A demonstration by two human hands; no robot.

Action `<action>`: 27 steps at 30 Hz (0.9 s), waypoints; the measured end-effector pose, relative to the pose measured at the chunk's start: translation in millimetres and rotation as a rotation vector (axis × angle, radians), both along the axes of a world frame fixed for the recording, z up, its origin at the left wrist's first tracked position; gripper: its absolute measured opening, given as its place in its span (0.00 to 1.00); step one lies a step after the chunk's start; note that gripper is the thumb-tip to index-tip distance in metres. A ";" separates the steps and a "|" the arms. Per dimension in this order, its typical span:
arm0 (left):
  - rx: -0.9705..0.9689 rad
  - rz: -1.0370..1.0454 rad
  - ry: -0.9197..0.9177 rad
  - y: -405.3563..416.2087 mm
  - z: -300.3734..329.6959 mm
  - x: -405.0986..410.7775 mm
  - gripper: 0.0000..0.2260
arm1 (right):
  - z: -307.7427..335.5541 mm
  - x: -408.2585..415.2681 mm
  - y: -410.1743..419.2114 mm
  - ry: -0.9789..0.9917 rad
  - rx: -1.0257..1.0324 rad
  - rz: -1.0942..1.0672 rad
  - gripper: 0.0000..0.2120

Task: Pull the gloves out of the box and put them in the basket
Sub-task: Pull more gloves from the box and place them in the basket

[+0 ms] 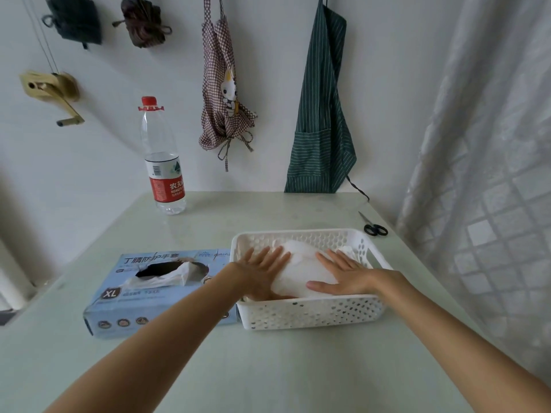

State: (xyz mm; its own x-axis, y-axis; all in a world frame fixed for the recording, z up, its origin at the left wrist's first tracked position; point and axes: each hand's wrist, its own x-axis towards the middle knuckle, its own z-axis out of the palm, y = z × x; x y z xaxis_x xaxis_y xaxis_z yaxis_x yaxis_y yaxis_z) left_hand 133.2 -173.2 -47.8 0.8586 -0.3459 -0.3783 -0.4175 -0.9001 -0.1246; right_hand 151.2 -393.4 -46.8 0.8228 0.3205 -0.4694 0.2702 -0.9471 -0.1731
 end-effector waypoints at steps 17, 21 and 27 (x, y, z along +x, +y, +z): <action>-0.114 0.105 -0.100 68.7 47.8 -28.7 0.38 | 37.4 -10.2 8.0 -0.446 0.442 -0.020 0.17; -0.159 0.321 -0.131 151.8 45.9 -49.8 0.46 | 55.6 -23.9 57.5 -0.569 0.525 0.118 0.10; -0.254 0.577 -0.074 209.8 12.0 -78.1 0.67 | 45.0 -40.3 186.8 -0.484 0.470 0.403 0.19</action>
